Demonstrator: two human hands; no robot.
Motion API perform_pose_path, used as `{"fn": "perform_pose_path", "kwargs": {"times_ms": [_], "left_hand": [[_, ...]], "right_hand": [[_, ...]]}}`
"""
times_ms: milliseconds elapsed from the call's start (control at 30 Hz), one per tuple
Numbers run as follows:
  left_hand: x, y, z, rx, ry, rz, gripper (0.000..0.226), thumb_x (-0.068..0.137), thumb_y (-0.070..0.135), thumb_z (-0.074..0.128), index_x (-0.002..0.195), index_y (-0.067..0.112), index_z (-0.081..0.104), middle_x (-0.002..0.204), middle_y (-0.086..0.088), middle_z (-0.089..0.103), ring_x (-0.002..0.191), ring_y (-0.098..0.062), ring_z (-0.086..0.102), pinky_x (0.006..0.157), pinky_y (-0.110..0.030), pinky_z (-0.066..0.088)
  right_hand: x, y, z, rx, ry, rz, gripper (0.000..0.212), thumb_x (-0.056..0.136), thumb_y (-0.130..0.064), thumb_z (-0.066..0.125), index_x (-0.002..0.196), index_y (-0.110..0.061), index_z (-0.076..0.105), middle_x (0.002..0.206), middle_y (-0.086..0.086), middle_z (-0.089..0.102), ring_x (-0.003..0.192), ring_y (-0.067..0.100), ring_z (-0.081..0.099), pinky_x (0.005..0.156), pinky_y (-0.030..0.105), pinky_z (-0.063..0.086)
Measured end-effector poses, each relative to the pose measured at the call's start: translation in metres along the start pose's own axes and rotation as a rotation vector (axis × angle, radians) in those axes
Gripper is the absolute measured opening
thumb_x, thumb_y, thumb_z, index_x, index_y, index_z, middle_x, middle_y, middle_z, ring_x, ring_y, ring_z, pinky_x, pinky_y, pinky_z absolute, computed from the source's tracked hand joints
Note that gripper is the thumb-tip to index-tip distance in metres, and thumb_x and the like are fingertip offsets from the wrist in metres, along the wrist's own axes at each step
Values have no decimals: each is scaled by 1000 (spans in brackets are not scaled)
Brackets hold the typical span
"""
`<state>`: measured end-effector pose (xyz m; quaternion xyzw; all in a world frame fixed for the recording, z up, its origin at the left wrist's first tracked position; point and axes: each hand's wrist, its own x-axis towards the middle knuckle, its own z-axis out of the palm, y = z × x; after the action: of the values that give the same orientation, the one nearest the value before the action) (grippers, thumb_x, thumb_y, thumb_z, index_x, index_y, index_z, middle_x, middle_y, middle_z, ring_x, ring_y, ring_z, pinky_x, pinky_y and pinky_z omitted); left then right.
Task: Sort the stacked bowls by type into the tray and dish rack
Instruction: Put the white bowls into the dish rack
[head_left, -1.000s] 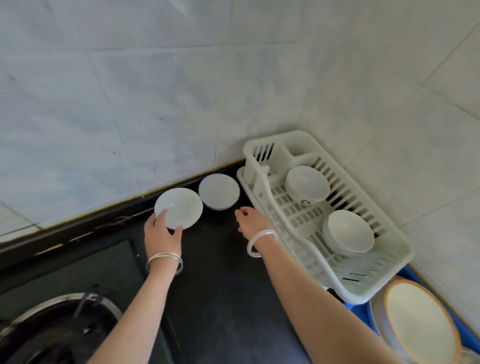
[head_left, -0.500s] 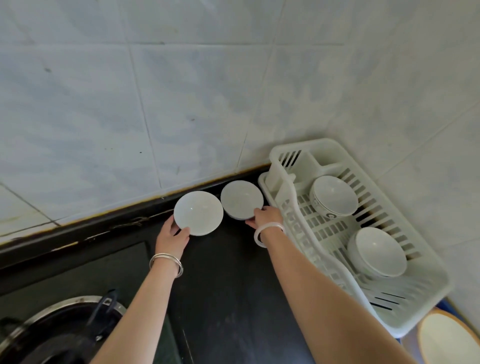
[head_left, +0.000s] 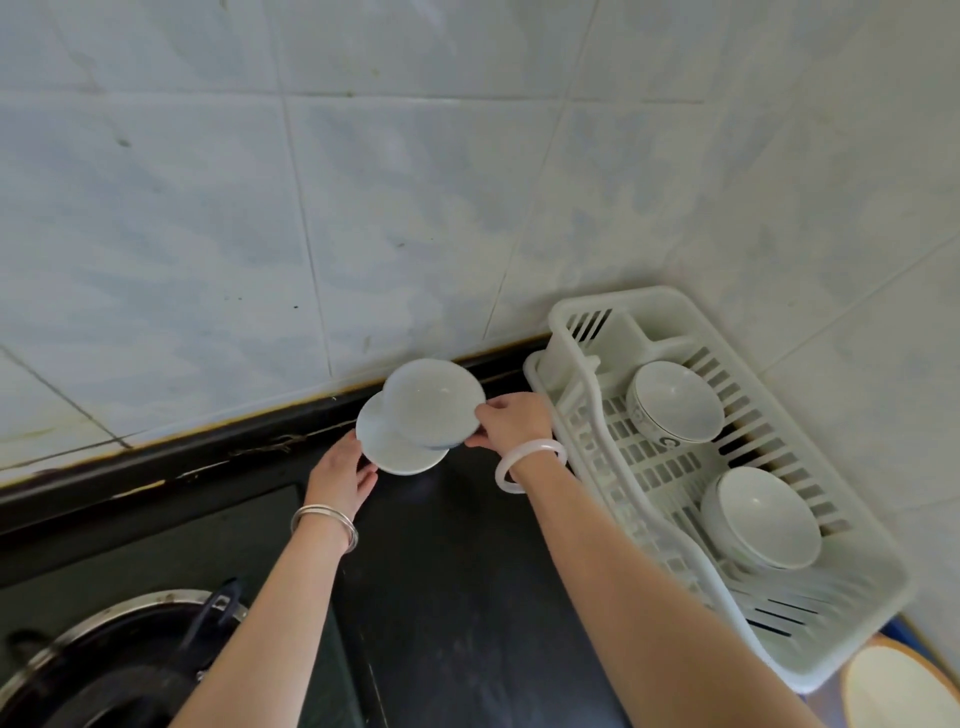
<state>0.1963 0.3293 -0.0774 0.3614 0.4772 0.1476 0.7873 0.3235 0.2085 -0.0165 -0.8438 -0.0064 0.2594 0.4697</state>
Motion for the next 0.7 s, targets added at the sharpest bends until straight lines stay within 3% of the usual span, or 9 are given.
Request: {"fn": "perform_pose_path", "kwargs": {"times_ms": [133,367,533,633,700], "left_hand": [[0,4,-3,-23,24,2,38,95,26,46,131,13,48,137,-8,51,125,-27,49,106,-38,37],[5,2,1,92,49,63,44,89,21,58,132,20,49,135,-7,52,124,-26,50,98,-37,42],[9,-1,3,137,51,56,42,89,10,54,130,21,51,132,-9,54,117,-27,53,95,-38,45],[9,1,5,100,49,41,42,89,7,53,129,20,52,129,-9,56,106,-24,55,89,-37,47],[9,2,6,81,51,28,40,89,8,53,128,19,52,127,-8,57,102,-23,56,83,-34,49]], "right_hand": [[-2,-4,15,-160,-5,-47,10,84,-12,60,78,-8,66,67,7,70,65,19,72,73,36,60],[-5,1,22,-301,-13,-75,14,85,-17,60,76,-10,67,77,11,73,71,21,70,60,21,49],[-1,5,22,-272,-13,-61,10,83,-19,61,76,-13,67,80,10,72,73,22,70,65,27,54],[3,8,23,-261,-36,-45,16,84,-21,61,95,-13,67,84,6,68,76,21,67,70,31,57],[5,10,24,-181,-121,20,31,87,-19,58,117,-14,61,102,8,65,87,23,65,78,37,58]]}}
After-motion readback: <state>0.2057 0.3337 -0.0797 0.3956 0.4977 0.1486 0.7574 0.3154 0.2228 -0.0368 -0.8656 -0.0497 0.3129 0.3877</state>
